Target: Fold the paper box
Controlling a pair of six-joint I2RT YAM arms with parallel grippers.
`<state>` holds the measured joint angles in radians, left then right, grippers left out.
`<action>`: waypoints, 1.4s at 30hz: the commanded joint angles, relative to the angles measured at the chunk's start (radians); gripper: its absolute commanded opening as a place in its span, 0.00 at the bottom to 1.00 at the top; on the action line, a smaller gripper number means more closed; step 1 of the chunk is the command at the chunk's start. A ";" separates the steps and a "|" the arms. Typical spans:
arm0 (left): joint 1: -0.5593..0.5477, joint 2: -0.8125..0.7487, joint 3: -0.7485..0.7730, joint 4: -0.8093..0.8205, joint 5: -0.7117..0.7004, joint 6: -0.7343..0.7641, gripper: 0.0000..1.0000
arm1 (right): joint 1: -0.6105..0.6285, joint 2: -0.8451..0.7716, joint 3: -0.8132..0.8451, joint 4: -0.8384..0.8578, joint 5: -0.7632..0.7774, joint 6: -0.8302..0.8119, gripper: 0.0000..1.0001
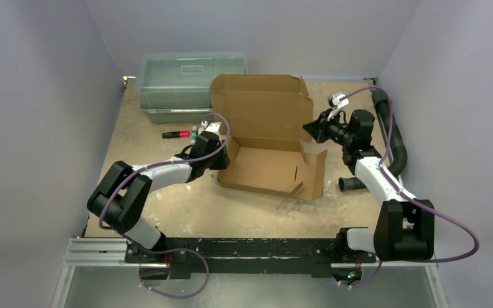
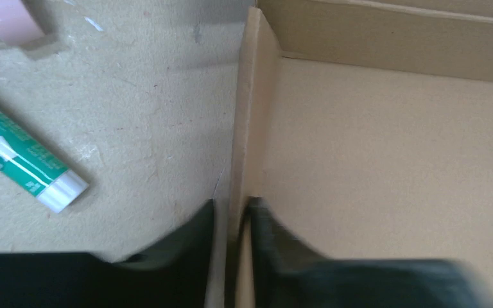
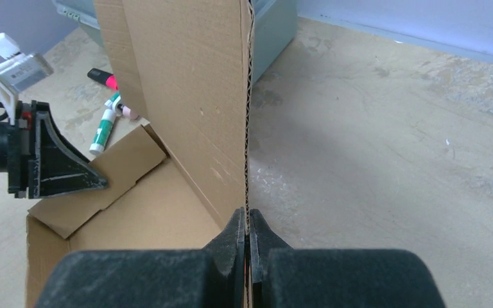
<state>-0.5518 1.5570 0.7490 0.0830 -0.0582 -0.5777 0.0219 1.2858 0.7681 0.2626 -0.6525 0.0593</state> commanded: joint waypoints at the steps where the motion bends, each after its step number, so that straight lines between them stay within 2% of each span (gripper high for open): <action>1: 0.009 0.033 0.027 0.054 0.031 0.052 0.11 | 0.000 -0.022 -0.003 0.056 -0.038 -0.013 0.00; 2: 0.009 0.035 0.026 0.055 0.029 0.055 0.00 | 0.000 -0.022 -0.003 0.056 -0.041 -0.012 0.00; 4: 0.005 0.029 0.026 0.044 -0.002 0.063 0.00 | 0.000 -0.023 -0.003 0.057 -0.050 -0.013 0.00; 9: -0.134 -0.016 0.073 -0.069 -0.316 0.115 0.00 | 0.000 -0.033 -0.012 0.078 -0.097 -0.007 0.00; 13: -0.185 0.012 0.118 -0.167 -0.438 0.110 0.00 | 0.000 -0.042 -0.020 0.092 -0.126 0.002 0.00; 18: -0.191 0.032 0.150 -0.216 -0.473 0.112 0.05 | -0.001 -0.045 -0.027 0.099 -0.134 0.000 0.00; 25: -0.191 0.093 0.186 -0.238 -0.474 0.109 0.28 | -0.001 -0.039 -0.026 0.096 -0.131 -0.004 0.00; 34: -0.179 0.067 0.187 -0.229 -0.485 0.107 0.28 | 0.000 -0.039 -0.026 0.092 -0.134 -0.013 0.00; 39: -0.172 0.080 0.202 -0.243 -0.482 0.111 0.41 | -0.001 -0.042 -0.027 0.090 -0.134 -0.013 0.00; 42: -0.171 0.072 0.202 -0.248 -0.480 0.109 0.44 | 0.000 -0.040 -0.027 0.090 -0.134 -0.013 0.00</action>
<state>-0.7284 1.6493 0.9146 -0.1593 -0.5205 -0.4770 0.0189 1.2709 0.7437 0.3141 -0.7563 0.0586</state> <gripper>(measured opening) 0.427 0.008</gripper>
